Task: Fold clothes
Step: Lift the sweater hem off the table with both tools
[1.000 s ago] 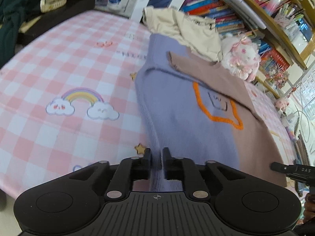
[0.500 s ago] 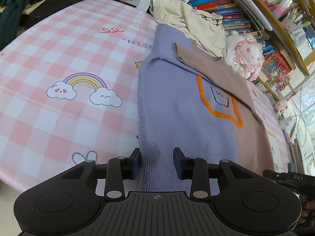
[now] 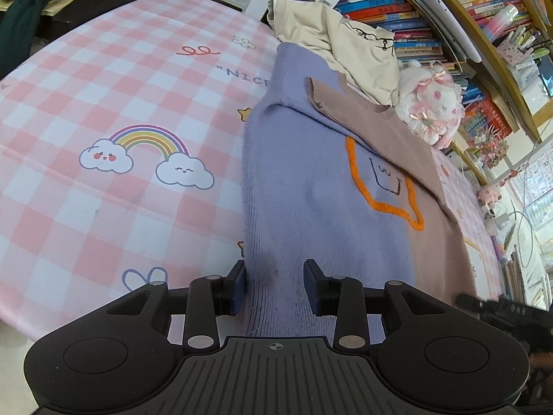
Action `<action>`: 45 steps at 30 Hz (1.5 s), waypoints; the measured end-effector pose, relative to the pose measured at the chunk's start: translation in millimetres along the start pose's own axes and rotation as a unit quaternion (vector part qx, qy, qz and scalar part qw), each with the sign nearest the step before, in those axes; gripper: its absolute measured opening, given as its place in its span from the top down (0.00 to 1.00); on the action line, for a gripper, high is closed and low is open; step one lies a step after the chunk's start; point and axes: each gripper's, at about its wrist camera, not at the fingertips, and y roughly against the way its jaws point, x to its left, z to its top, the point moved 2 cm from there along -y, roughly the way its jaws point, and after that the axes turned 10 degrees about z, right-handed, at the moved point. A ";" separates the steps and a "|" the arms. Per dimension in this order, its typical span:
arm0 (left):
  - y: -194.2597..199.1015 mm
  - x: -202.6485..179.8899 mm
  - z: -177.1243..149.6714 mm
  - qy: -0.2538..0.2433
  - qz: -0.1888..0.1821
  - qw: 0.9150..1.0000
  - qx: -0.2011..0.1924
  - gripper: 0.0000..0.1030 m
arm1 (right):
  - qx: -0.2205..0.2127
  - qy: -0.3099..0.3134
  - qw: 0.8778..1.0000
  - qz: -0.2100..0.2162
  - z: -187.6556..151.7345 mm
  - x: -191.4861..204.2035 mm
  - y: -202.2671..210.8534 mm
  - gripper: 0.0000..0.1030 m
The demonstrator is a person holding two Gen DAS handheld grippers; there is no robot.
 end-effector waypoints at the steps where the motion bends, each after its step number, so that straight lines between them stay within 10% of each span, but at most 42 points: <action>1: 0.0 -0.3 0.4 -0.001 0.000 1.000 0.000 0.66 | -0.006 -0.002 1.000 0.002 5.9 -1.8 -3.5 0.71; 13: 0.5 -2.0 -0.1 -0.010 0.001 1.000 -0.002 0.66 | -0.037 -0.072 0.996 0.041 80.5 -39.2 -35.5 0.61; 23: -2.2 8.7 3.0 0.025 -0.028 0.999 0.007 0.66 | 0.069 -0.101 0.984 0.126 15.0 -35.1 -4.5 0.67; 34: -11.5 13.2 4.4 0.055 -0.083 0.993 0.058 0.67 | 0.063 -0.097 0.990 0.086 -15.1 -36.2 18.0 0.92; 45: -13.1 3.8 2.3 0.014 -0.067 0.996 0.058 0.92 | 0.059 -0.073 0.993 0.065 -17.2 -31.8 19.5 0.93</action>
